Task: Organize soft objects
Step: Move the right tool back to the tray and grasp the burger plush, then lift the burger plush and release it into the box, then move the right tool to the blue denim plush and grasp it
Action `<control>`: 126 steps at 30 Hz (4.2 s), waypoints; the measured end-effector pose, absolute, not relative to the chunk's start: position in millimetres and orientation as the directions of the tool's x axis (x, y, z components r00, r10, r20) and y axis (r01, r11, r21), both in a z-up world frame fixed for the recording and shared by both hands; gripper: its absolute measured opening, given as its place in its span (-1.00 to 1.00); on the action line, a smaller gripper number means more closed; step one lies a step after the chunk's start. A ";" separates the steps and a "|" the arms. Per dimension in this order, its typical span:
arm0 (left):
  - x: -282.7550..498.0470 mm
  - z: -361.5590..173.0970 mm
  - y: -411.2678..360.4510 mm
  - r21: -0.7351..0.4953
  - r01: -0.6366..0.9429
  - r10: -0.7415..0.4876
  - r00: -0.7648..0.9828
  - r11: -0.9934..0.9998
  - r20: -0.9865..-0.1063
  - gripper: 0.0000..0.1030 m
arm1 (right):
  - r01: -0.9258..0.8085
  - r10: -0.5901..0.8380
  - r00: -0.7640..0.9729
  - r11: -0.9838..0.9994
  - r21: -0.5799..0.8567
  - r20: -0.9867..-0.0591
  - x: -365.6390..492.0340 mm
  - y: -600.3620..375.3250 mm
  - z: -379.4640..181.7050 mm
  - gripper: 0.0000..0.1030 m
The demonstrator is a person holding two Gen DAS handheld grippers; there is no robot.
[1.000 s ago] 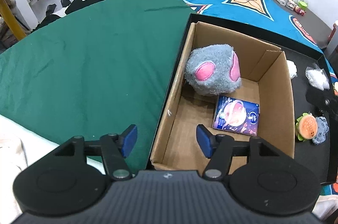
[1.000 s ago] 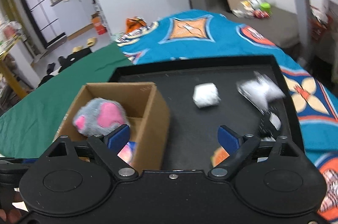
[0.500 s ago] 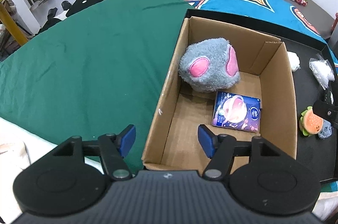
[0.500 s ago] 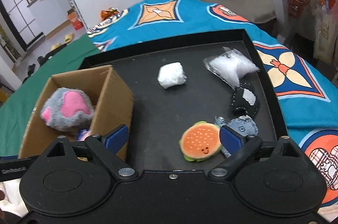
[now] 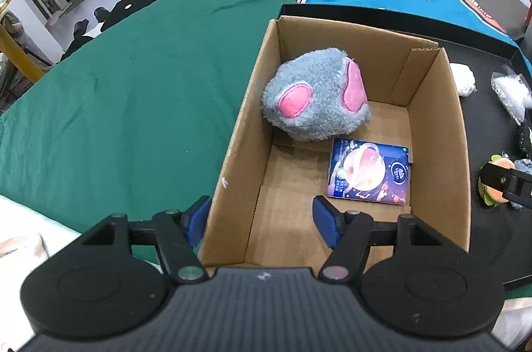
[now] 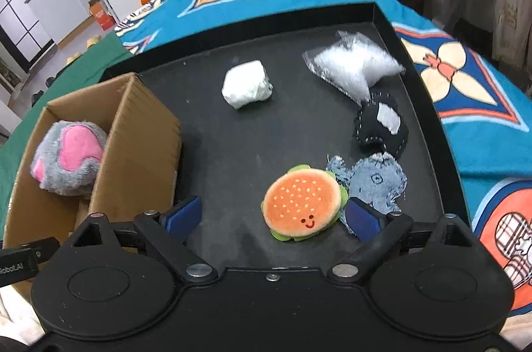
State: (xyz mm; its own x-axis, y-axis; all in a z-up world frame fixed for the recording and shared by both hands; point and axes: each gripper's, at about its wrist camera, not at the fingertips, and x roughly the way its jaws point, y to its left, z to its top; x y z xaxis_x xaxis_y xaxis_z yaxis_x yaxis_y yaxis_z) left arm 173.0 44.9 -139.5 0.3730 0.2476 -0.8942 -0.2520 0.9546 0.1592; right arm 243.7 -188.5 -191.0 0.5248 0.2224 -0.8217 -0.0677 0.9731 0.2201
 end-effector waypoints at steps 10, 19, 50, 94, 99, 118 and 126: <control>181.3 -142.0 41.6 0.175 -0.257 0.262 0.363 0.951 -0.894 0.33 | -0.022 0.201 0.475 0.976 0.217 -0.857 257.5 -189.6 -215.6 0.77; 180.5 -140.6 41.5 0.174 -0.251 0.260 0.370 0.952 -0.892 0.33 | -0.050 0.139 0.477 0.990 0.131 -0.868 256.4 -180.8 -224.2 -0.05; 160.0 -120.2 62.9 0.142 -0.273 0.249 0.410 0.951 -0.877 0.33 | -0.201 0.354 0.675 0.932 0.300 -0.647 242.3 -188.2 -150.8 -0.11; 153.1 -131.3 96.6 -0.069 -0.270 0.074 0.486 0.960 -0.871 -0.68 | -0.527 0.544 0.622 0.823 0.214 -0.563 226.0 -101.5 -128.9 0.19; 153.8 -130.2 97.9 -0.080 -0.268 0.065 0.493 0.960 -0.868 -0.69 | -0.503 0.485 0.639 0.851 0.153 -0.597 226.1 -97.9 -133.3 0.38; 157.2 -124.7 82.7 -0.003 -0.259 0.124 0.474 0.966 -0.872 -0.61 | -0.252 0.343 0.653 0.939 0.233 -0.675 230.2 -146.4 -145.4 0.57; 161.2 -122.1 73.1 0.036 -0.255 0.153 0.455 0.966 -0.877 -0.29 | -0.143 0.261 0.642 0.965 0.221 -0.721 234.1 -162.8 -158.9 0.65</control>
